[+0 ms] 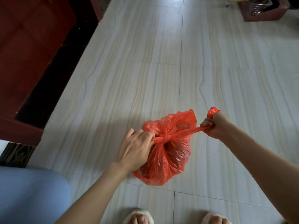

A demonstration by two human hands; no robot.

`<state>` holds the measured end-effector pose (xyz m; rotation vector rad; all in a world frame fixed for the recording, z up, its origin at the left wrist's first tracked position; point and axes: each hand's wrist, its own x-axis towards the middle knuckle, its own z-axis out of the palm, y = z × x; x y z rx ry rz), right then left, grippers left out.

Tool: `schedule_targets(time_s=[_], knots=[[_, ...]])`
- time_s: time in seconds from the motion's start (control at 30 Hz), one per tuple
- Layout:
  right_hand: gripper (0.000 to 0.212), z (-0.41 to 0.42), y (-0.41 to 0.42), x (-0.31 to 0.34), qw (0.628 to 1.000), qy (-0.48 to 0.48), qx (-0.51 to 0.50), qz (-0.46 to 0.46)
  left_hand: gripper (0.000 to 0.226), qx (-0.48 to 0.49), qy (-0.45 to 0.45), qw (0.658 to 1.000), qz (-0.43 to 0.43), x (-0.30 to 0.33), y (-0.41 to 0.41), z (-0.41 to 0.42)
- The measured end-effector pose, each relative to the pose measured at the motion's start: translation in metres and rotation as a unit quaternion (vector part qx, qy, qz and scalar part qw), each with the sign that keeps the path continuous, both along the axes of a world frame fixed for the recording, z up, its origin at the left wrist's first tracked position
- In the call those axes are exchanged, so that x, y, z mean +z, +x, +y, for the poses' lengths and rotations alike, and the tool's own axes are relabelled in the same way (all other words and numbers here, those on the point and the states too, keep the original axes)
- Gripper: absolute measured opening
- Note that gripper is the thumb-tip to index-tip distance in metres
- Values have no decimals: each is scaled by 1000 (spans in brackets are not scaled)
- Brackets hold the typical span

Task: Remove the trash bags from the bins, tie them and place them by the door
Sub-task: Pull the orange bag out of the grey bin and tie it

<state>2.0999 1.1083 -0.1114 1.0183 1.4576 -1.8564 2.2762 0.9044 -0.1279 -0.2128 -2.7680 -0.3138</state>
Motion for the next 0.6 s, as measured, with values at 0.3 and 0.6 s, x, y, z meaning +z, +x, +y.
schedule_targets(time_s=[0.3,0.6], knots=[[28,-15,25,-16,992,-80,92,46,17,86,-7,983,-165,-43,2,-29],[28,-25,39,127,930,123,341,62,51,179,121,892,-398,98,-23,9]])
